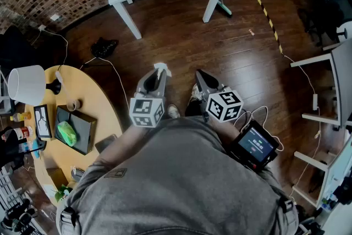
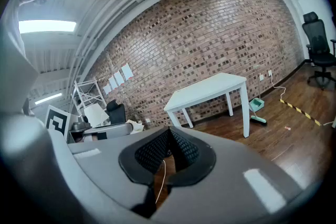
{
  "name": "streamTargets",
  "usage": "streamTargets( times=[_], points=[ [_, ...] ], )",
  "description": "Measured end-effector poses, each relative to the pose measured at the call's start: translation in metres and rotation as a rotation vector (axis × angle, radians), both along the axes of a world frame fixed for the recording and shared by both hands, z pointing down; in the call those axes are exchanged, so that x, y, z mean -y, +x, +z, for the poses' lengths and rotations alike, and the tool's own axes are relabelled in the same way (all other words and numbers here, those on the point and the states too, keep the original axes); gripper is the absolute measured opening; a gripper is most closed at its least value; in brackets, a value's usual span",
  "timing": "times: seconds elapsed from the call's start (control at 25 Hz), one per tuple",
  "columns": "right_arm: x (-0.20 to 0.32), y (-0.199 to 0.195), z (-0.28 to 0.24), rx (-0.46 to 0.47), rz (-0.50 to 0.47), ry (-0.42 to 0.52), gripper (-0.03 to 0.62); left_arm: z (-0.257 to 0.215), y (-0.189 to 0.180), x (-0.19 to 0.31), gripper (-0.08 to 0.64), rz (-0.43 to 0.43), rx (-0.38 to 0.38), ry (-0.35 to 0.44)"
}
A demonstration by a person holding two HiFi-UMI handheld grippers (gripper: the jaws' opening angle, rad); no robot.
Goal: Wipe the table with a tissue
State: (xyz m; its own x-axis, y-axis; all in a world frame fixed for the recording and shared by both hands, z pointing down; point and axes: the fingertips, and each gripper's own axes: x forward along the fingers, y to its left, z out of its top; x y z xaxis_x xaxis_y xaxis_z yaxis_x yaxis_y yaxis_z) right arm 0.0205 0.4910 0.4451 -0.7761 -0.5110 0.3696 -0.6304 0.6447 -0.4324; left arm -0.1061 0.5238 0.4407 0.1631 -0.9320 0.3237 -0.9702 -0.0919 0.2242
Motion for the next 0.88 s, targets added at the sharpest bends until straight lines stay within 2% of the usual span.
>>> streamTargets(
  times=[0.2,0.52,0.88],
  points=[
    [0.028,-0.008,0.002,0.007,-0.001,-0.004,0.011,0.002,-0.006,0.025,0.057,-0.004,-0.001,-0.008],
    [0.114,-0.01,-0.005,0.015,-0.029,0.02,0.011,-0.006,-0.009,0.107,0.057,-0.036,0.018,-0.021],
    [0.201,0.012,0.001,0.032,-0.039,-0.01,0.011,-0.012,0.011,0.195,0.057,-0.052,0.062,-0.05]
  ],
)
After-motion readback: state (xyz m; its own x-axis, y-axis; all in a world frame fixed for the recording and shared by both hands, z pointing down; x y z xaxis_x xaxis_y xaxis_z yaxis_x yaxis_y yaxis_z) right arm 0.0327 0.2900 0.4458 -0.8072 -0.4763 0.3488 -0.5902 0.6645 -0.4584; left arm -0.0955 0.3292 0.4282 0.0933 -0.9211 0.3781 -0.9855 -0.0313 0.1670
